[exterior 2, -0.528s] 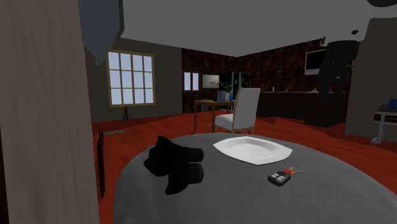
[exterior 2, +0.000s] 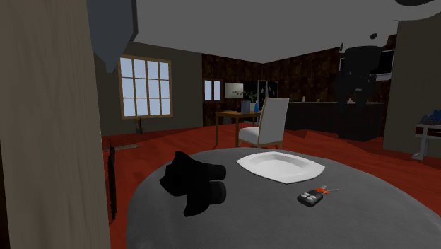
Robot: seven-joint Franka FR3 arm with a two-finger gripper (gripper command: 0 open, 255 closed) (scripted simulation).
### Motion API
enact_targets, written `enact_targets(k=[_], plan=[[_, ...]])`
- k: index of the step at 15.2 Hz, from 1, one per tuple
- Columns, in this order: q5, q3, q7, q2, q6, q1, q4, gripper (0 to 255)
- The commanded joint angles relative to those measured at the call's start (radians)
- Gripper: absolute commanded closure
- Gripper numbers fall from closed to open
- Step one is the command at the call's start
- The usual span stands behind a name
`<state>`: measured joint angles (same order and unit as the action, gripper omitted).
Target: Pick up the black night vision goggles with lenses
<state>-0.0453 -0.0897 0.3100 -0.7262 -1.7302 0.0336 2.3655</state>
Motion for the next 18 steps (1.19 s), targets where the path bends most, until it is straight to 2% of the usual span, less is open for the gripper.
enact_targets(k=[1,10,14,18], plan=[[-0.022,-0.046,0.058,0.033,-0.009,0.011,-0.019,0],[-0.07,-0.244,0.31,0.256,-0.062,0.036,-0.167,0],[-0.057,-0.329,0.429,0.382,-0.078,0.038,-0.265,0],[-0.014,-0.409,0.555,0.528,-0.084,0.043,-0.385,0]])
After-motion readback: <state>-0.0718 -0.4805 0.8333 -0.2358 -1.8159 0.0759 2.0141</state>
